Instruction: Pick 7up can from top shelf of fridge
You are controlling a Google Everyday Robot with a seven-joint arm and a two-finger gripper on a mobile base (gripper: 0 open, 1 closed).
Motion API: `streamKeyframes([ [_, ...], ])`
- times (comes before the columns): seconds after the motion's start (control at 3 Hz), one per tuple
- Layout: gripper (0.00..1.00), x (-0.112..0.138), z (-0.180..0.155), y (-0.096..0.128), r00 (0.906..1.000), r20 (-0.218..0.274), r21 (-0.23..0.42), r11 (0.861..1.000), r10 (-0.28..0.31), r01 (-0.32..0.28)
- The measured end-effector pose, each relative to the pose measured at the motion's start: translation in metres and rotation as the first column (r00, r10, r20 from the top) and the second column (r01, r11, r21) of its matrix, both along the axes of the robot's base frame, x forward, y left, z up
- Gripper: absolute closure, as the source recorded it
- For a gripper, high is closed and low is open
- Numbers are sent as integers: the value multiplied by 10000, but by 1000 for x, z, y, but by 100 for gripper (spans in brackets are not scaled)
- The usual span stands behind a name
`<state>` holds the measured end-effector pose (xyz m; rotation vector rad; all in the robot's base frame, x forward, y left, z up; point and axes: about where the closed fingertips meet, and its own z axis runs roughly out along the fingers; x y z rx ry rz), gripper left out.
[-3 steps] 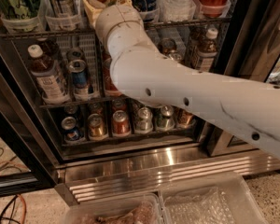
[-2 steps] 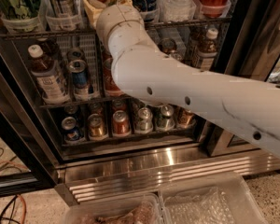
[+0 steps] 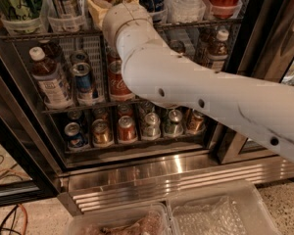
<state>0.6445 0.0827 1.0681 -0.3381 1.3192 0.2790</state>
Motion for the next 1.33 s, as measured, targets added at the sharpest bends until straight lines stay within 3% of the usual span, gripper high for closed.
streamKeyframes([
  [1.33,100,-6,29,-8,9974,717,-217,9998,35,-19],
])
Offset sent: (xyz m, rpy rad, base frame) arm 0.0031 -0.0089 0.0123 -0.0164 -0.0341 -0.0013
